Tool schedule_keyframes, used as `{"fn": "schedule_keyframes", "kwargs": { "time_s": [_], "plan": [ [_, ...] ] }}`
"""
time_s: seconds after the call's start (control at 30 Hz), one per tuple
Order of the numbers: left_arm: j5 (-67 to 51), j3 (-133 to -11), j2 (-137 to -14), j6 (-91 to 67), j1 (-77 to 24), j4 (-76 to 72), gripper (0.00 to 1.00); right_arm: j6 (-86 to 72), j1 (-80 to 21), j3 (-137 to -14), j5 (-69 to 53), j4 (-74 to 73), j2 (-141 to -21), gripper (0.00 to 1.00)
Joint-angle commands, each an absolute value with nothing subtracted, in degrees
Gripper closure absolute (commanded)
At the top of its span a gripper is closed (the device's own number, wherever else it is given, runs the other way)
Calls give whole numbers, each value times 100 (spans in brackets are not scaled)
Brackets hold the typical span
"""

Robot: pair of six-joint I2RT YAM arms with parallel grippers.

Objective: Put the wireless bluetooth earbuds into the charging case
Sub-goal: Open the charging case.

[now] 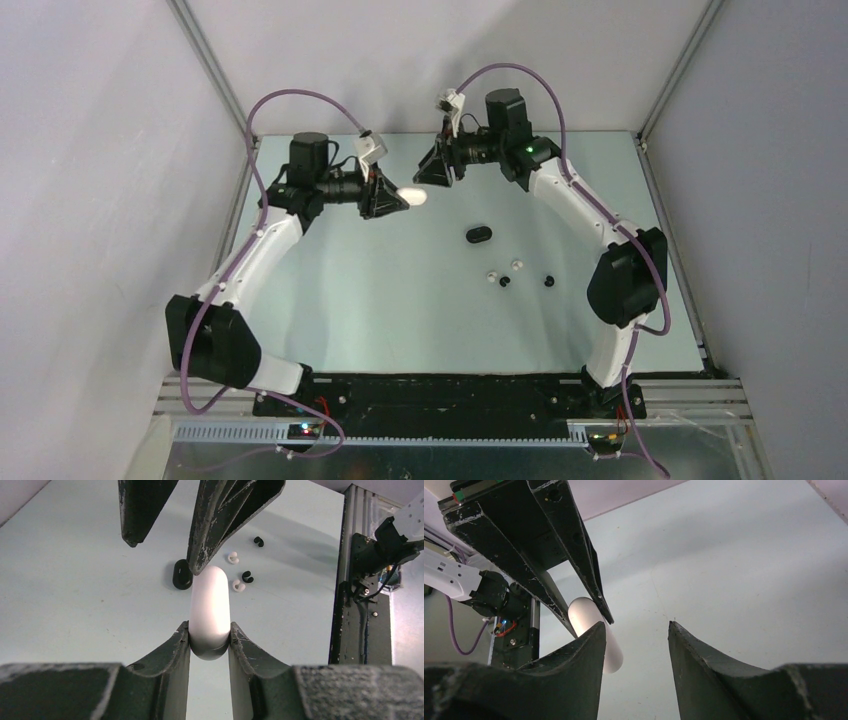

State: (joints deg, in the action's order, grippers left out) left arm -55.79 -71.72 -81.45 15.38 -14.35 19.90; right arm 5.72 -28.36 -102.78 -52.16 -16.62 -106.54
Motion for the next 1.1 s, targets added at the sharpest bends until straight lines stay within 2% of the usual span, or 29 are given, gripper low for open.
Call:
{"fn": "schedule_keyframes", "kwargs": {
  "time_s": [0.0,0.13,0.27,0.43,0.77,1.07],
  "plan": [
    [-5783,-7393,-8117,1360,-1428,1960,100,602,-2819,-10447,-5408,-1456,-10679,46],
    [-5822,-7436,-8171,1304,-1390,1960,100,1158,-2846,-10413,-5943,-1762,-10566,31],
    [-5842,-7454,-8167,1421,-1389,1957,100,1819,-2952,-10495,-6025,-2384,-10573,29],
    [-5879,-7458,-8156,1491,-1389,1958,100,2011,-3073,-10516,-5746,-2557,-10678,33],
    [-5941,-7387,-8125,1574,-1433,1959,100,1706,-3023,-10661,-5364,-2251,-10820,49],
    [-5924,-7383,-8129,1545,-1451,1955,100,1430,-2892,-10810,-5343,-2000,-10892,52]
  ]
}}
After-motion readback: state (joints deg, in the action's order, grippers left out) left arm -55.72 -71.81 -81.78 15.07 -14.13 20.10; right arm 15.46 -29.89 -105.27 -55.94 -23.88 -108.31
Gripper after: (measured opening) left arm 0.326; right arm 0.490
